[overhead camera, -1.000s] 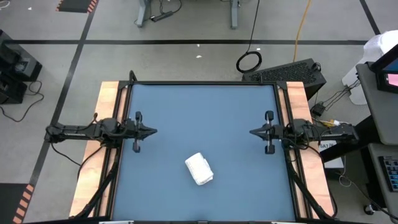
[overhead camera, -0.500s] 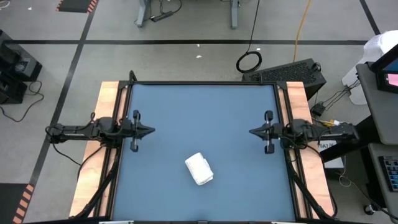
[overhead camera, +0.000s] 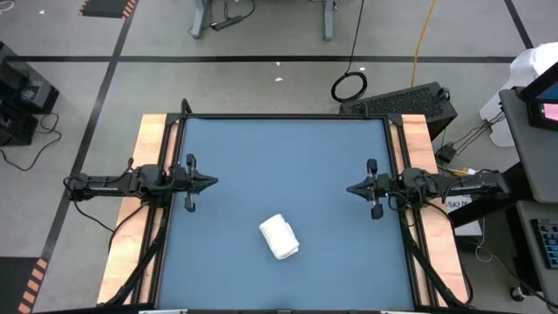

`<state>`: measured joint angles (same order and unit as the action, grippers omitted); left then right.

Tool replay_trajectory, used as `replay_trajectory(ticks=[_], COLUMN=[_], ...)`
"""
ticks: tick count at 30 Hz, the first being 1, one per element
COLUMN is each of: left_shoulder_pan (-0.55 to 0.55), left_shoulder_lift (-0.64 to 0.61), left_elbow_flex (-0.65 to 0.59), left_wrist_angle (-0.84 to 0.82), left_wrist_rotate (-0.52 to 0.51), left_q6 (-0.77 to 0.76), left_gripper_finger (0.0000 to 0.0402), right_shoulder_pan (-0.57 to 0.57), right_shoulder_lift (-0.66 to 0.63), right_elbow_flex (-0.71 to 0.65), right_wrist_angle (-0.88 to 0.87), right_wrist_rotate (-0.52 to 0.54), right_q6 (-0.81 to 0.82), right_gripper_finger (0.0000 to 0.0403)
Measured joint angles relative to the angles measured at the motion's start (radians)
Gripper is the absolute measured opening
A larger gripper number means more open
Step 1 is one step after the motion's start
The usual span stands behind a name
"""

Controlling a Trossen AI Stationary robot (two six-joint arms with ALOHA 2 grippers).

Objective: Roll towel into tight, uniform cylinder
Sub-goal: Return to Home Position

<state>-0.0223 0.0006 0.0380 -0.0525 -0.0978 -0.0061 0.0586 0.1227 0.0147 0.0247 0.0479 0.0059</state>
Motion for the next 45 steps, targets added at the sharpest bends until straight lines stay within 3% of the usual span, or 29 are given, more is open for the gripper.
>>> replay_trajectory(ticks=[18, 38, 45], left_shoulder_pan=[0.0, 0.0, 0.0], left_shoulder_lift=[0.0, 0.0, 0.001], left_elbow_flex=[-0.001, -0.002, -0.032], left_wrist_angle=[-0.006, -0.012, 0.064], left_wrist_rotate=[0.014, 0.051, 0.072], left_q6=[-0.032, -0.006, 0.045], left_gripper_finger=[0.0005, 0.0005, 0.0005], right_shoulder_pan=[0.0, 0.0, 0.0], right_shoulder_lift=[-0.119, -0.119, -0.118], right_elbow_flex=[0.0, 0.0, 0.0], right_wrist_angle=[-0.005, -0.006, -0.006], right_wrist_rotate=[-0.028, -0.027, -0.023], right_q6=[-0.077, -0.099, -0.097], right_gripper_finger=[0.0, 0.0, 0.0])
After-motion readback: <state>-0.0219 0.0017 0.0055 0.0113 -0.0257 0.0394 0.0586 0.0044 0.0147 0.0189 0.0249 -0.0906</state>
